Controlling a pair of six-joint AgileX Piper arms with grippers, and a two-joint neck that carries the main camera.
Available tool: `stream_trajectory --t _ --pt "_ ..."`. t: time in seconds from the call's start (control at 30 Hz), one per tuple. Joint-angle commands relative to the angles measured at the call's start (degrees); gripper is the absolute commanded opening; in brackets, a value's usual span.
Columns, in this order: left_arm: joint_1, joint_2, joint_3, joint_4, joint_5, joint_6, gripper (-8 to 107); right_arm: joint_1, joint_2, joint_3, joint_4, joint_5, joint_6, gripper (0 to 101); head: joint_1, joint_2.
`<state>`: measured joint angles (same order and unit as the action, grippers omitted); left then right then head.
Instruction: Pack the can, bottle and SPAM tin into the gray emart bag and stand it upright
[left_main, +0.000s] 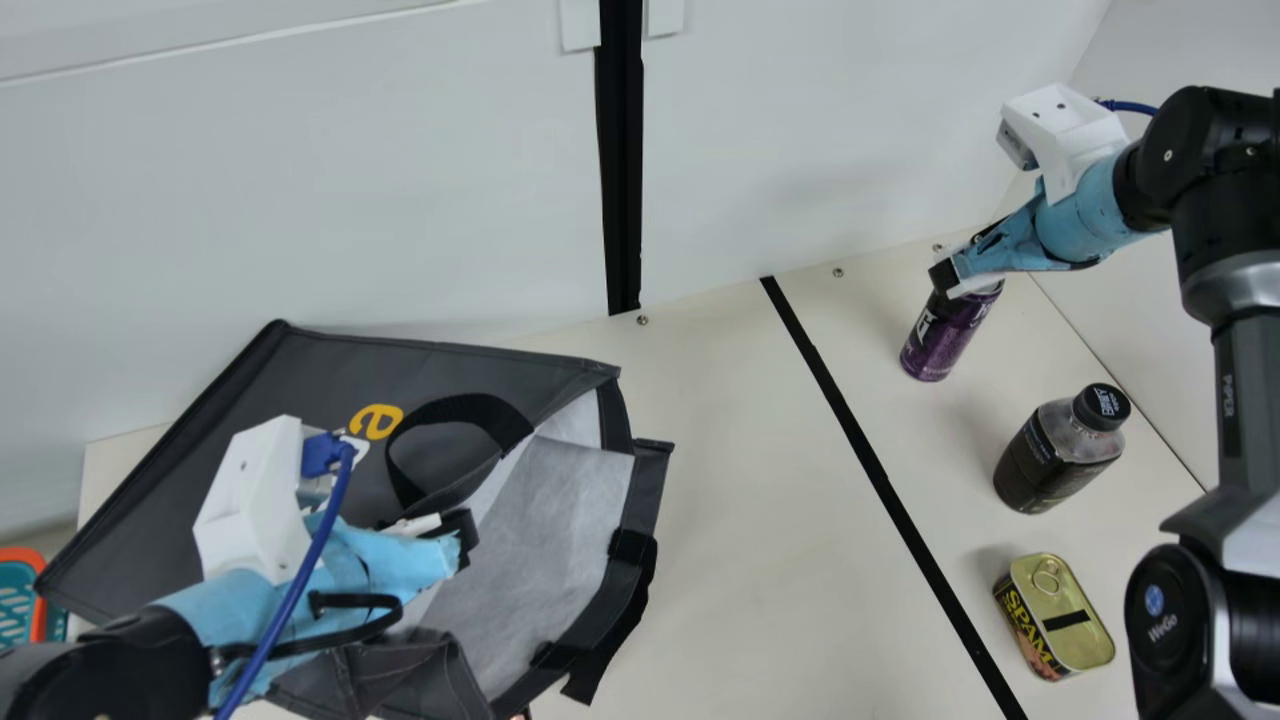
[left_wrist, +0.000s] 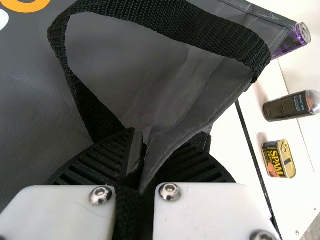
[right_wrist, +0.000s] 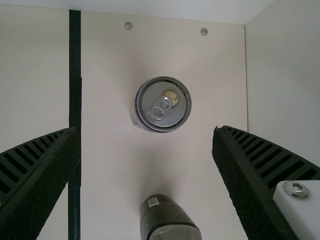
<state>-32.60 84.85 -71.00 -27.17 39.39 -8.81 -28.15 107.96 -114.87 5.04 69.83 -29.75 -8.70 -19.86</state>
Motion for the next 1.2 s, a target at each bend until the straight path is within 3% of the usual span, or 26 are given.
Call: stream_trajectory --t 0.0,0.7,1.1,1.17 --pt "0.0 0.0 0.0 0.0 0.0 0.0 -8 0.0 1.1 -0.5 0.1 0.1 -0.1 95 -1.3 -0.1" --pt "0.0 0.0 0.0 0.0 0.0 0.0 -8 -0.4 12.8 -8.2 -0.2 0.1 -2.2 95 -1.3 -0.1" --pt "0.0 0.0 0.0 0.0 0.0 0.0 -8 -0.3 17.2 -9.5 -0.5 0.1 -2.8 95 -1.3 -0.1" --pt "0.0 0.0 0.0 0.0 0.0 0.0 -8 -0.4 17.7 -9.5 -0.3 0.1 -2.9 82 -1.3 -0.1"
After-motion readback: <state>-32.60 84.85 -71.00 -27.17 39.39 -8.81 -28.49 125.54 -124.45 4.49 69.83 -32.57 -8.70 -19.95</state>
